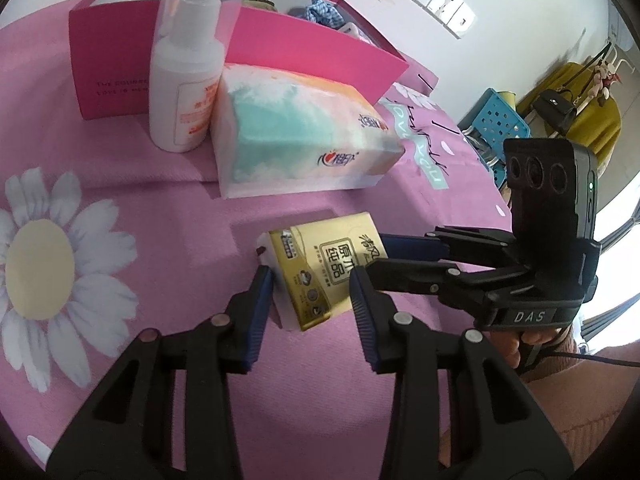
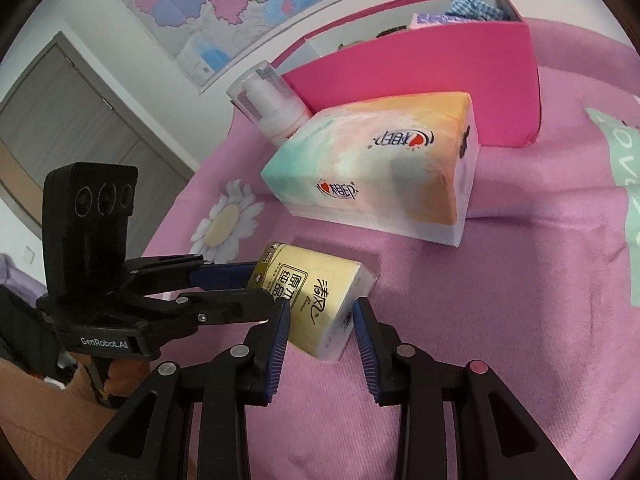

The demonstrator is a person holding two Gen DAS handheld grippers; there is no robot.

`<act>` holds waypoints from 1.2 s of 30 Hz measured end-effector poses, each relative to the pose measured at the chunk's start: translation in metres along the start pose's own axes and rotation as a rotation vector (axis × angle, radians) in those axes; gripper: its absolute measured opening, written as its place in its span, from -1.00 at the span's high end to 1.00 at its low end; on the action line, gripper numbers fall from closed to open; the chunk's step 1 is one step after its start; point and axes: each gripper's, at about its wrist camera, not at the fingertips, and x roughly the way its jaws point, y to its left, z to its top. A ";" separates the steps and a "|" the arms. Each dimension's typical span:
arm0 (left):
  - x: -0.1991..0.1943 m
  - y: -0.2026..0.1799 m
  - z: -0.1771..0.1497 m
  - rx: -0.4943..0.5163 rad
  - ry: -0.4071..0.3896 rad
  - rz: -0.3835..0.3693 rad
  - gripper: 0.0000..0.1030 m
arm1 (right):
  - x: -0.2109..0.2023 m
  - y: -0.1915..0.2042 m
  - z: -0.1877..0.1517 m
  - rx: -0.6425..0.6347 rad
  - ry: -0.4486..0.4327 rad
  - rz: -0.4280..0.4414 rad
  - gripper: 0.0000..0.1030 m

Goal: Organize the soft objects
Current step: 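Lift the gold tissue pack up over the pink box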

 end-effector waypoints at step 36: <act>-0.039 -0.043 0.050 0.150 -0.151 0.032 0.20 | -0.053 0.009 0.034 -0.064 -0.164 -0.035 0.40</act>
